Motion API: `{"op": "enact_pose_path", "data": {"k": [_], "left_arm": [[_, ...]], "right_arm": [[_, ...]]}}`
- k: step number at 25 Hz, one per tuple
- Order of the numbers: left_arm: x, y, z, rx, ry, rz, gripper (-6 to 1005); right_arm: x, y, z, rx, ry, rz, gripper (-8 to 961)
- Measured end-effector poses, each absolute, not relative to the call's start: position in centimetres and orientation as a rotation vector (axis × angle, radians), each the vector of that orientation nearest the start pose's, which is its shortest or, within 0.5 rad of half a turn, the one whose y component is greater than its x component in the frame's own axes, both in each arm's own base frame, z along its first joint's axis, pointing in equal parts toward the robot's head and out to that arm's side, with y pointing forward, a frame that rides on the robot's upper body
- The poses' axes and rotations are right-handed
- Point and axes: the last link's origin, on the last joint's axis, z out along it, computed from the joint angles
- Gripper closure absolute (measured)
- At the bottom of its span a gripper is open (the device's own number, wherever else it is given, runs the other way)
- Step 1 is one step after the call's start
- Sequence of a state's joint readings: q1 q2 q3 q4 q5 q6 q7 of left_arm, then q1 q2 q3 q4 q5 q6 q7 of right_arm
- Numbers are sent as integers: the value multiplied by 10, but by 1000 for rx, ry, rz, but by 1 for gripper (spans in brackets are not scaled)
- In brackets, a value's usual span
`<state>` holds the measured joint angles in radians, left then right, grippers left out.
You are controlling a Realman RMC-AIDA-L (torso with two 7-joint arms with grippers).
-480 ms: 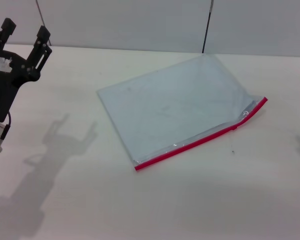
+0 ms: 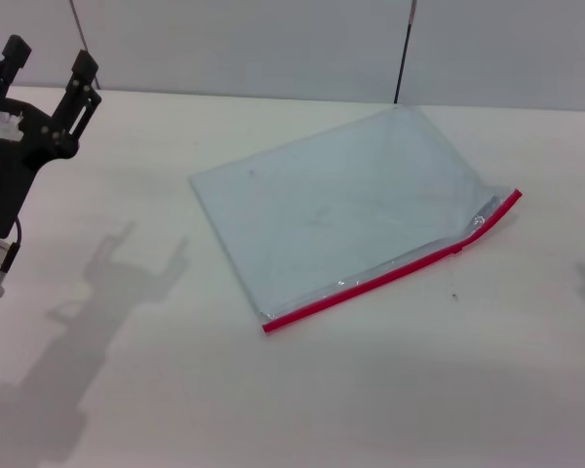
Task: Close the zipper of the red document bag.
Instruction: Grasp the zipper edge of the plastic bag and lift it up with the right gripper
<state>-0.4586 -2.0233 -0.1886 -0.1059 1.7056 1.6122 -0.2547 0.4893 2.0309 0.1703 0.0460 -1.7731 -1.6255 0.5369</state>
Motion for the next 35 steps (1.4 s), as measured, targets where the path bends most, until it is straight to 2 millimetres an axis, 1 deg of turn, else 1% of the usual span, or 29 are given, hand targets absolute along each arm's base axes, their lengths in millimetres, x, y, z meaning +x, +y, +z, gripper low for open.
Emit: {"op": "enact_pose_path", "data": {"k": [10,14,17,20,24,27,30,35], "left_arm": [[-298,313,29,-1566,-261,-1025,228],[-297,315,28,-1576,-256,-1017,228],[-297,316,27,-1587,-245,-1003,228],[-298,317,26,-1599,-229,-973,229],[-297,319,21,-1627,-189,-925,229],[-295,319,18,-1645,-165,-907,229],[-294,319,18,-1647,-161,-906,229],[-294,319,18,-1647,-161,-907,228]], "right_arm": [[287,318,25,-1666,411,1232,175],[286,322,23,-1674,424,1222,176],[287,326,22,-1688,466,1223,177],[289,334,20,-1719,546,1225,178],[297,349,21,-1769,693,1187,179],[304,364,18,-1836,841,1111,180],[305,380,9,-1909,970,991,181],[303,396,-7,-1993,1074,820,183]]}}
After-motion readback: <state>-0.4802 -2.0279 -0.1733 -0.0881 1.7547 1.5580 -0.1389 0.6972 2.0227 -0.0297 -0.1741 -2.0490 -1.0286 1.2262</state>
